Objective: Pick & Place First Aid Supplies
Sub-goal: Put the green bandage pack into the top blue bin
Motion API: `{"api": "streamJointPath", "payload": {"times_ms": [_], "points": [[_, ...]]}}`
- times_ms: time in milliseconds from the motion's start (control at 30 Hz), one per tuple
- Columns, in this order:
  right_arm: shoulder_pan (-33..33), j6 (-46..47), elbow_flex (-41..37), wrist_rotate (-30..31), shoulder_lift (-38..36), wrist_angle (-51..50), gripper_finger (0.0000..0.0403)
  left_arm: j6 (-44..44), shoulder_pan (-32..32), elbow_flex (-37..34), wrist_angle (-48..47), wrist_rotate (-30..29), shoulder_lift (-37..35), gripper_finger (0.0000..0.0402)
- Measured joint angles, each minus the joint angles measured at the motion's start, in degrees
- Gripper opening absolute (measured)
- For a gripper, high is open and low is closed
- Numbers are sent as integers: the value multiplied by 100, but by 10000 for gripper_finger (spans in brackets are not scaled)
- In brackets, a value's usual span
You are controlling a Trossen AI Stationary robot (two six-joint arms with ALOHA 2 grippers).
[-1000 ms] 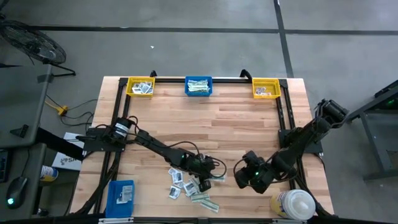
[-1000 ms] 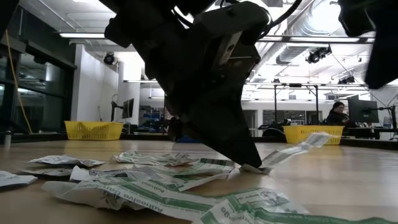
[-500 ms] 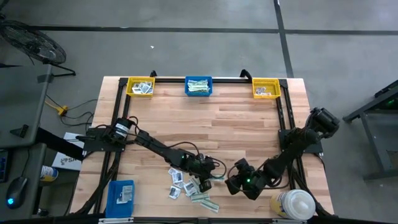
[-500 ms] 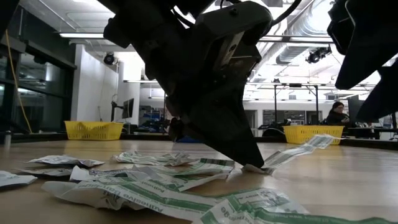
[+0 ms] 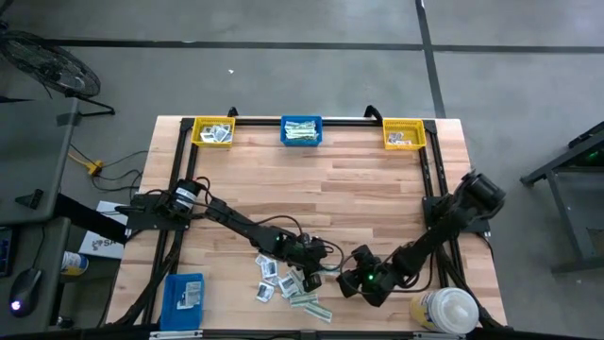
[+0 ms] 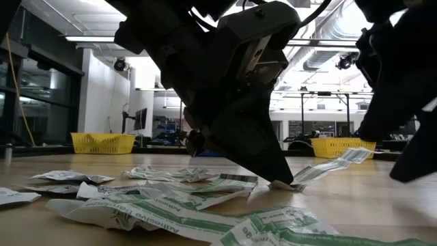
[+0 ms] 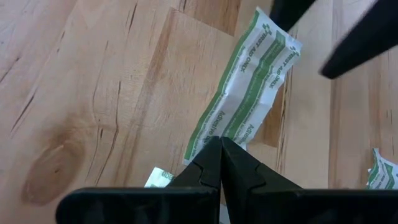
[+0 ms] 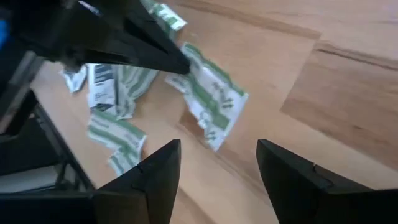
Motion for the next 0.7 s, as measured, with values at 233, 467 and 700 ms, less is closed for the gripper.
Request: {"api": "streamJointPath", "payload": {"times_ms": [233,467,700], "points": [[-133,-3,0,-1,59,-38,204,0,2,-4,4,11,0,0],[-293,-64,0,-52,60,-25,204,-2,2,-4,4,13,0,0],[-332,-179,0,-94,59,44,204,-2,2,-7,7,17,0,0]]}}
